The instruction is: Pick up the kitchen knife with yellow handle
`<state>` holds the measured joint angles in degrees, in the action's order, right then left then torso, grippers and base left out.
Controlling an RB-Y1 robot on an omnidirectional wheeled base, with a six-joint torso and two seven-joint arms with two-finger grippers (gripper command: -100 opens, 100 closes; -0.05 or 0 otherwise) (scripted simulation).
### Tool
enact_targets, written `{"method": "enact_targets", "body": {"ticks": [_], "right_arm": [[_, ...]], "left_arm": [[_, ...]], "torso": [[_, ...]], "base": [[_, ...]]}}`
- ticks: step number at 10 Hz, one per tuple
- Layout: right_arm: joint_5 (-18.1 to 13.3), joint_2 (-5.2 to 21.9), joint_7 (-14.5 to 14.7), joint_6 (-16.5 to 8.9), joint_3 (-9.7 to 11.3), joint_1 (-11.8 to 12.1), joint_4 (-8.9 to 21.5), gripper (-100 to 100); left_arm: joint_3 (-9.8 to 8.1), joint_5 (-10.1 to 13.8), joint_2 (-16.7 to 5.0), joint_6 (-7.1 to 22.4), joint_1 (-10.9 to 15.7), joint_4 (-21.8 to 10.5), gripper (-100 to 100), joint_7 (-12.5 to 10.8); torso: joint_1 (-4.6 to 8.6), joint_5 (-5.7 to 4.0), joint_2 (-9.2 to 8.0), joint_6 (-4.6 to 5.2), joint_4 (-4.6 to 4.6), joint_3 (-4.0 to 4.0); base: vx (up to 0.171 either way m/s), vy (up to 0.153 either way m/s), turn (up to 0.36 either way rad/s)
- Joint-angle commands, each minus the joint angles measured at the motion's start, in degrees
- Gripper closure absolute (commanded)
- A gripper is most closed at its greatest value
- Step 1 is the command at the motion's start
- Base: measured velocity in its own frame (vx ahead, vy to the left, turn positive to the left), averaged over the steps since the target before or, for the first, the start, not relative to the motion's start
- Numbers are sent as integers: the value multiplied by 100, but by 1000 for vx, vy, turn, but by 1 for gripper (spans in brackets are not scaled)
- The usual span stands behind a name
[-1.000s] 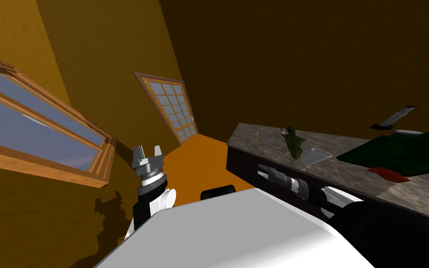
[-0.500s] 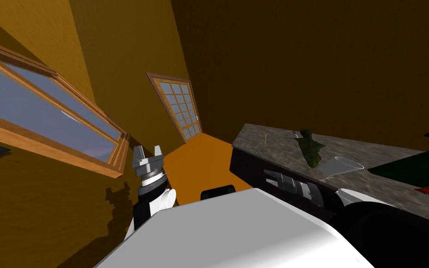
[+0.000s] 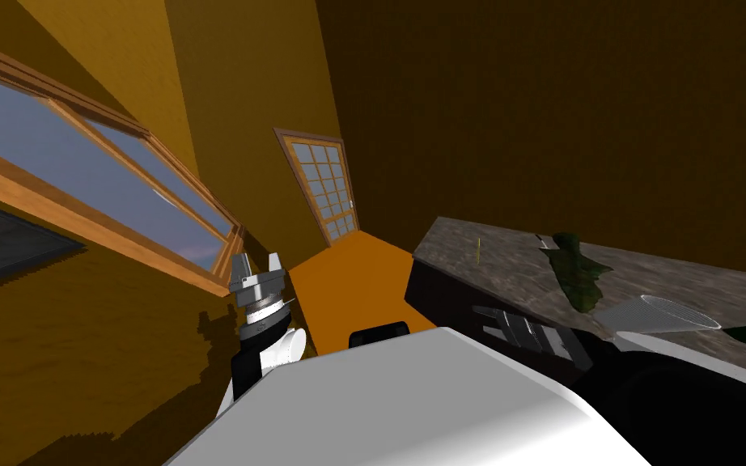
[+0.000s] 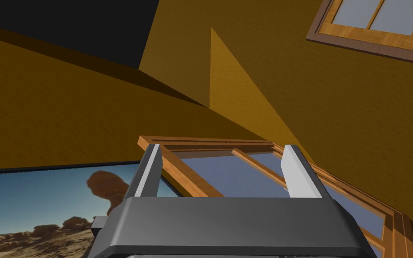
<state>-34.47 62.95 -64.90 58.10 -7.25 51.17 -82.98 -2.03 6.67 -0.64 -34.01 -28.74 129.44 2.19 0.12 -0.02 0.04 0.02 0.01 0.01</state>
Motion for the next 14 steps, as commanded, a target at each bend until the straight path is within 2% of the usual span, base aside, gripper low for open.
{"method": "enact_targets", "body": {"ticks": [1, 2, 3, 4, 5, 6, 7, 8, 9, 11, 12, 13, 14], "right_arm": [[-122, 132, -286, -86, -69, 200, -98, -100], [-122, 132, -323, -86, -69, 200, -98, -100], [-380, 387, -558, -86, -95, 348, 129, -100], [-380, 387, -684, -86, -95, 348, 129, -100], [-633, 635, -871, -100, -115, 492, 345, -100], [-634, 635, -1034, -100, -115, 492, 345, -100], [-882, 873, -1235, -128, -129, 631, 494, -100], [-882, 873, -1367, -128, -129, 631, 552, -100], [-1123, 1098, -1535, -172, -138, 760, 746, -100], [-1123, 1098, -1688, -172, -138, 760, 746, -100], [-1355, 1309, -1921, -230, -142, 878, 928, -100], [-1355, 1309, -1988, -230, -142, 878, 928, -100], [-1575, 1504, -2197, -303, -143, 981, 1098, -100]], "left_arm": [[0, 0, 0, 0, 0, 0, 0, 0], [-1, 0, 0, 0, -1, 0, 0, 0], [-1, 0, 0, 0, -1, 0, 0, 0], [0, 0, 0, 0, -1, 0, 0, 0], [-1, 0, 0, 0, -1, 0, 0, 0], [0, 0, 0, 0, -1, 0, 0, 0], [-1, 0, 0, 0, -2, 0, 0, 0], [-1, 0, 0, 0, -1, 0, 0, 0], [-1, 0, 0, 0, -2, 0, 0, 0], [-1, 0, 0, 0, -1, 0, 0, 0], [-1, 0, 0, 0, -2, 0, 0, 0], [-1, 0, 0, 0, -1, 0, 0, 0], [-1, 0, -1, 0, -2, 0, 0, 0]], "torso": [[0, 0, 0, 0, 0, 0], [0, 0, 0, 7, 0, 0], [2, -1, -5, 9, 1, -3], [2, 0, 5, 2, -1, 2], [2, -1, 6, 6, -1, 3], [-1, 1, 9, 1, -2, 5], [1, -1, 7, 8, -1, 4], [4, 0, 13, 2, -3, 7], [4, -2, 10, 7, -2, 6], [6, -2, 9, 6, -2, 6], [5, -2, -2, 10, 1, -1], [9, -2, 4, 4, -1, 2], [12, -4, 6, 8, -1, 4]], "base": [[33, 13, 132], [23, 2, -24], [51, 11, 187], [49, 8, 160], [54, 19, 256], [49, 6, 103], [67, 4, 202], [56, -2, 102], [66, -2, 151], [36, -10, 65], [47, -16, 157], [53, -28, 119], [77, -55, 199]]}}
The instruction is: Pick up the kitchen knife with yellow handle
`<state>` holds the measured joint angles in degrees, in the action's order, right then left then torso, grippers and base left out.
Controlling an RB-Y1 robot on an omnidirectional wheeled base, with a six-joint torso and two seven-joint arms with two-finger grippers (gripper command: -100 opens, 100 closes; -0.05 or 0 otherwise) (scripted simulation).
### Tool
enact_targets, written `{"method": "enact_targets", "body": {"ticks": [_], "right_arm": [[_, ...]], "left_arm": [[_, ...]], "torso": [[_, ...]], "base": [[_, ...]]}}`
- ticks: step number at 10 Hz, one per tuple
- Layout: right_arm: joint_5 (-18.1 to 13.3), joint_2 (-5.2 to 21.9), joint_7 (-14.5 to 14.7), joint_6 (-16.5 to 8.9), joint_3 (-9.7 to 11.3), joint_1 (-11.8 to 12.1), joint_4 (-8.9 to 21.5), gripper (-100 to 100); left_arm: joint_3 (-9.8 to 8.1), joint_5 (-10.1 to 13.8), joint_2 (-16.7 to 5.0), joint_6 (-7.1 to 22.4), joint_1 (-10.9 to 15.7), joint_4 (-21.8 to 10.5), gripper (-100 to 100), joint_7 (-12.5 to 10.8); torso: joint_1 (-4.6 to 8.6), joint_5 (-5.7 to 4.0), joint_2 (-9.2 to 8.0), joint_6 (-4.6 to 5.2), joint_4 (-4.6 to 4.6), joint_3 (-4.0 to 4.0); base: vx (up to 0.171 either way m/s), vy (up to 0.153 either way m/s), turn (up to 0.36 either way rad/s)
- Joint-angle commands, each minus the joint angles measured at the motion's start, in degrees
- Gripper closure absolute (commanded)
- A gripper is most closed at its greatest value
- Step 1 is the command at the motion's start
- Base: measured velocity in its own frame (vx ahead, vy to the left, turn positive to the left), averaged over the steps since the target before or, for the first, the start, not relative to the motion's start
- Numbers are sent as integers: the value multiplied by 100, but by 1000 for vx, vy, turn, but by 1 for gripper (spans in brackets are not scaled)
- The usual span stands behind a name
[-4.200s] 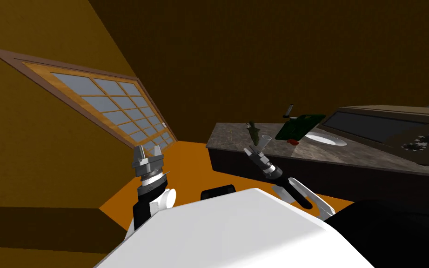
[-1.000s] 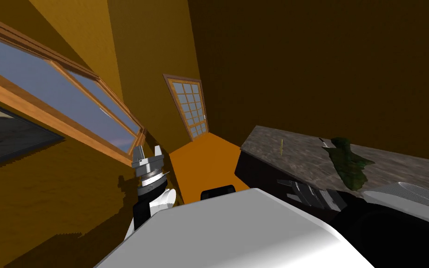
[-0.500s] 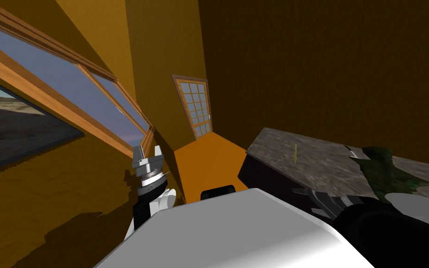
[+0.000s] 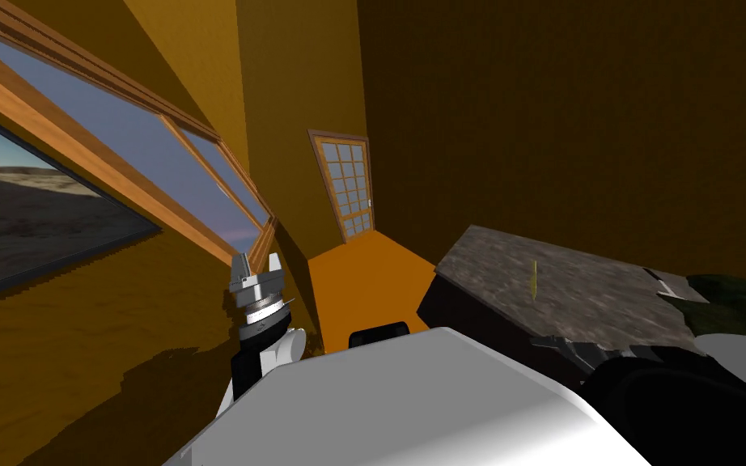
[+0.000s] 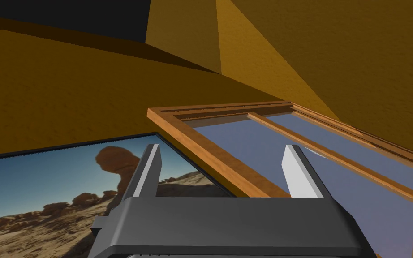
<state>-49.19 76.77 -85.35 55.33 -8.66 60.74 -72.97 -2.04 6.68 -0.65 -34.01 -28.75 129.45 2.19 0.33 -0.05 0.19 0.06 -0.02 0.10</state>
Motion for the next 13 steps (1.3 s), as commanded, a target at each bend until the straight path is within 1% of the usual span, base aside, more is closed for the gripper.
{"method": "enact_targets", "body": {"ticks": [1, 2, 3, 4, 5, 6, 7, 8, 10, 13], "right_arm": [[-104, 122, -222, -26, -2, 25, 97, -100], [-310, 297, -408, -112, -2, 110, 254, -100], [-310, 297, -477, -112, -2, 110, 254, -100], [-500, 447, -634, -209, 1, 174, 396, -100], [-500, 447, -707, -209, 1, 174, 396, -100], [-672, 571, -910, -313, 6, 220, 522, -100], [-824, 671, -1054, -418, 15, 251, 632, -100], [-824, 671, -1087, -418, 15, 251, 632, -100], [-1067, 806, -1360, -614, 35, 279, 807, -100], [-1285, 874, -1590, -839, 78, 267, 963, -100]], "left_arm": [[0, 0, 0, 0, 0, 0, 0, 0], [-1, 0, 0, 0, -1, 0, 0, 0], [0, 0, 0, 0, 0, 0, 0, 0], [-1, 0, 0, 0, -1, 0, 0, 0], [-1, 0, 0, 0, -1, 0, 0, 0], [-1, 0, 0, 0, -1, 0, 0, 0], [-1, 0, 0, 0, -1, 0, 0, 0], [-1, 0, -1, 0, -1, 0, 0, 0], [-2, 0, -1, 0, -1, 0, 0, 0], [-2, 0, -1, 0, -1, 0, 0, 0]], "torso": [[0, 0, 0, 0, 0, 0], [2, -3, 0, 5, 0, 0], [6, -3, 7, -1, -2, 4], [4, -4, 4, 5, -1, 3], [13, -4, 11, 0, -2, 6], [11, -6, 5, 5, -1, 4], [17, -6, 12, 2, -2, 7], [36, -11, 29, -1, -7, 17], [44, -12, 14, 3, -4, 9], [58, -18, 23, 2, -6, 15]], "base": [[72, -62, 88], [86, -62, 171], [75, -67, 94], [97, -95, 159], [74, -86, 89], [102, -101, 140], [152, -157, 226], [101, -148, 90], [102, -204, 130], [107, -209, 141]]}}
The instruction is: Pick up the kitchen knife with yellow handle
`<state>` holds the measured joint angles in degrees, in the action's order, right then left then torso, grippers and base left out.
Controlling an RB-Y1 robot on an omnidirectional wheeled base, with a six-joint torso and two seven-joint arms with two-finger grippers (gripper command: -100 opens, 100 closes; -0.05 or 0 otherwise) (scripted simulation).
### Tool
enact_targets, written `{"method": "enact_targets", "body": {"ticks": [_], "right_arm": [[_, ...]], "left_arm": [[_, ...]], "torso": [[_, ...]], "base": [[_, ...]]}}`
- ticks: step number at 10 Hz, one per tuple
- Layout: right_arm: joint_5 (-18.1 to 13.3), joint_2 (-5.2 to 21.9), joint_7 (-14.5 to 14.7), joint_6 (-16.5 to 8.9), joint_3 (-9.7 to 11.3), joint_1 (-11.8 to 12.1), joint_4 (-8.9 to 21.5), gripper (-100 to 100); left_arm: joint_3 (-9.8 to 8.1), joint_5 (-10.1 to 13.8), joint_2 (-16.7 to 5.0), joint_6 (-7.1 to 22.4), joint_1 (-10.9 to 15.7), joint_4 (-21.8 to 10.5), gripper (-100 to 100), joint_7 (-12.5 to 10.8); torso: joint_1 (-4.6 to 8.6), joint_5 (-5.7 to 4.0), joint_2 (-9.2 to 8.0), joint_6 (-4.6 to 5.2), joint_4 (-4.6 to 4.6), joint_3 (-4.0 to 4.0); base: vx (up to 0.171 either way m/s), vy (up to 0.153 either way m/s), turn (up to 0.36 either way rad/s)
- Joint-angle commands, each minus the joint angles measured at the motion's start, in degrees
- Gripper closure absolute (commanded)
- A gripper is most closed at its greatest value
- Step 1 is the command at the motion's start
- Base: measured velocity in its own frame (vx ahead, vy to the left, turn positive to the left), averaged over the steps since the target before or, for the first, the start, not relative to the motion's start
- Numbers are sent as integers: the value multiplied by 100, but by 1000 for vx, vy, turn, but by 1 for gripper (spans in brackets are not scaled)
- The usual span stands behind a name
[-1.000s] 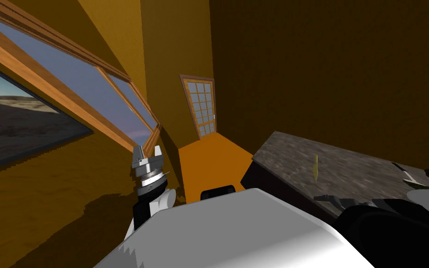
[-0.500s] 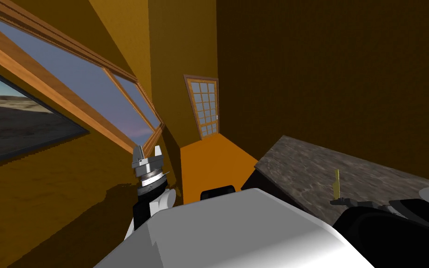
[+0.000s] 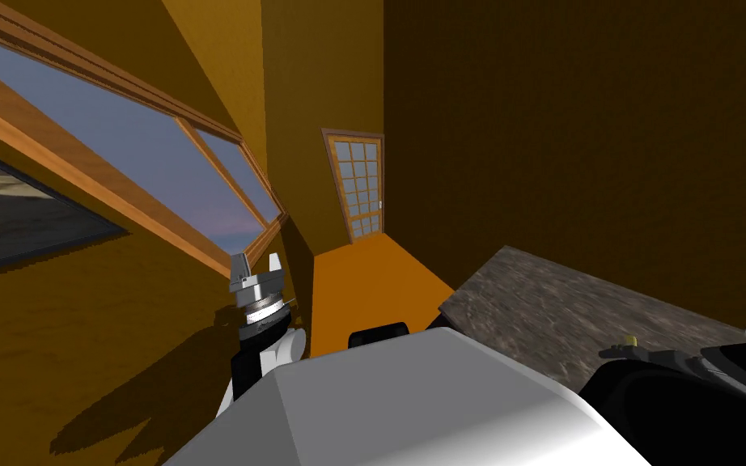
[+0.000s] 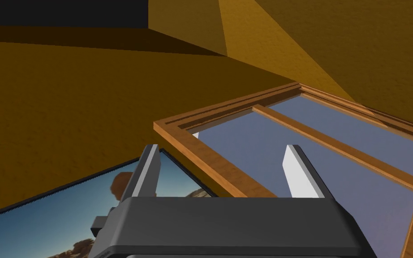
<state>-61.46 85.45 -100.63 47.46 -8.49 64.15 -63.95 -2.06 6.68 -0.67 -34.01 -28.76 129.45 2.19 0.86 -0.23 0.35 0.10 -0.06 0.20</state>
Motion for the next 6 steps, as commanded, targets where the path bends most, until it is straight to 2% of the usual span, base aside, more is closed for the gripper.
{"method": "enact_targets", "body": {"ticks": [1, 2, 3, 4, 5, 6], "right_arm": [[0, 0, 0, 0, 0, 0, 0, -100], [-9, 5, -27, -27, -1, 4, -4, 0], [279, -282, 262, 150, 231, 5, 283, -100], [462, -377, 402, 150, 231, 5, 379, -100], [515, -377, 612, 150, 231, 5, 537, -100], [515, -377, 780, 150, 231, 5, 537, -100]], "left_arm": [[0, 0, 0, 0, 0, 0, 0, 0], [1, 0, 1, 0, 0, 0, 0, 0], [2, 0, 2, 0, 1, 0, 0, 0], [0, 0, 1, 0, -3, 0, 0, 0], [0, 0, 1, 0, -1, 0, 0, 0], [2, 0, 2, 0, 1, 0, 0, 0]], "torso": [[0, 0, 0, 0, 0, 0], [-37, 6, -15, 3, 3, -9], [-66, 15, -28, 4, 7, -16], [-40, 11, 17, 19, 0, 6], [-51, 6, 21, 6, -6, 14], [-76, 18, -13, 0, 2, -6]], "base": [[37, -88, 28], [8, -18, 3], [216, -134, -314], [212, -101, -255], [31, 11, 4], [5, -8, 48]]}}
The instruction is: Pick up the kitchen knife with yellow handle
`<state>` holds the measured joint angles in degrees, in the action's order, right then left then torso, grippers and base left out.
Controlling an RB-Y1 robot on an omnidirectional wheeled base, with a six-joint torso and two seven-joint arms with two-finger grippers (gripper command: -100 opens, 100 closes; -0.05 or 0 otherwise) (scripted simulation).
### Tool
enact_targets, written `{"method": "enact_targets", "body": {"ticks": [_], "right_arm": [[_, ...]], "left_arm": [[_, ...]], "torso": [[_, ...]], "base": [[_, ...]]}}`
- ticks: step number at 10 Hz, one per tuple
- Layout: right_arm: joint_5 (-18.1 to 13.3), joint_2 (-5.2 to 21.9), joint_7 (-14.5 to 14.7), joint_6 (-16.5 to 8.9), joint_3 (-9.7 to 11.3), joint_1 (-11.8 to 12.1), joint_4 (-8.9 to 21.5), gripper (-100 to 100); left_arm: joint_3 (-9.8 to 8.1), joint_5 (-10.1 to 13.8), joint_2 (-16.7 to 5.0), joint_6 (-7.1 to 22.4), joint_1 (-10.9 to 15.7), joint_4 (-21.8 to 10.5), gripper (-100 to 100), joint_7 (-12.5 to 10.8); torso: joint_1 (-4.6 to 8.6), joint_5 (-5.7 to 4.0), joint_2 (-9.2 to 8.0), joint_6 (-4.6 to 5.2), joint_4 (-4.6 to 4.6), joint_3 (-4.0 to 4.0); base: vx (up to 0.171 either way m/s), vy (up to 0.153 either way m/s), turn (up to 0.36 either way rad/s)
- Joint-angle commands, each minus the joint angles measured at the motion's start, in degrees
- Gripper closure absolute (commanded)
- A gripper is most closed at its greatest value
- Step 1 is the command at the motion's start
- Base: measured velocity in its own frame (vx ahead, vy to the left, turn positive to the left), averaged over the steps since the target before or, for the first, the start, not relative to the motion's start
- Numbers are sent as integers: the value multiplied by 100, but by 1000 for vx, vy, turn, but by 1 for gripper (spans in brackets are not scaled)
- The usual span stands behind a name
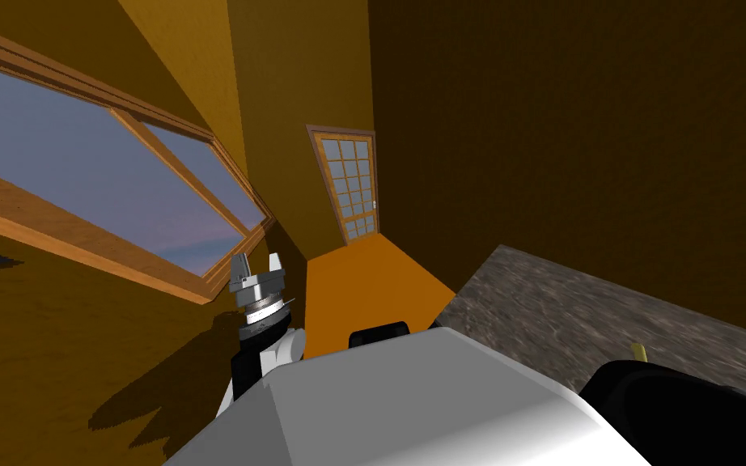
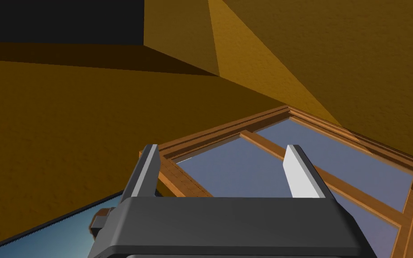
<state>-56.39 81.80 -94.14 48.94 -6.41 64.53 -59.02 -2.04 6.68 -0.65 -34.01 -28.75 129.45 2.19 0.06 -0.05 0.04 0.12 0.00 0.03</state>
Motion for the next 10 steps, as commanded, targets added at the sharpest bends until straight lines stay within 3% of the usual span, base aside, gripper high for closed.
{"method": "enact_targets", "body": {"ticks": [1, 2, 3, 4, 7, 10], "right_arm": [[9, -12, 286, 1, 23, -33, 45, -100], [9, -12, 447, 1, 23, -33, 45, -100], [295, -297, 613, 176, 256, -30, 329, -100], [425, -394, 875, 176, 256, -89, 586, -100], [531, -394, 1513, 176, 256, -30, 586, -100], [531, -394, 1568, 176, 256, -30, 586, -100]], "left_arm": [[0, 0, 0, 0, 0, 0, 0, 0], [0, 0, 0, 0, 0, 0, 0, 0], [0, 0, 0, 0, 0, 0, 0, 0], [0, 0, 1, 0, -3, 0, 0, 0], [0, 0, 0, 0, 0, 0, 0, 0], [0, 0, 0, 0, 0, 0, 0, 0]], "torso": [[0, 0, 0, 0, 0, 0], [-3, 1, -8, 1, 2, -5], [-5, 1, -10, 2, 3, -7], [-20, -7, 17, 30, -5, 8], [9, -15, -30, 28, -1, -14], [10, -17, -37, 23, 5, -21]], "base": [[0, 0, 0], [0, 0, 0], [147, 55, -331], [157, 39, -246], [20, -2, 12], [-2, -1, 7]]}}
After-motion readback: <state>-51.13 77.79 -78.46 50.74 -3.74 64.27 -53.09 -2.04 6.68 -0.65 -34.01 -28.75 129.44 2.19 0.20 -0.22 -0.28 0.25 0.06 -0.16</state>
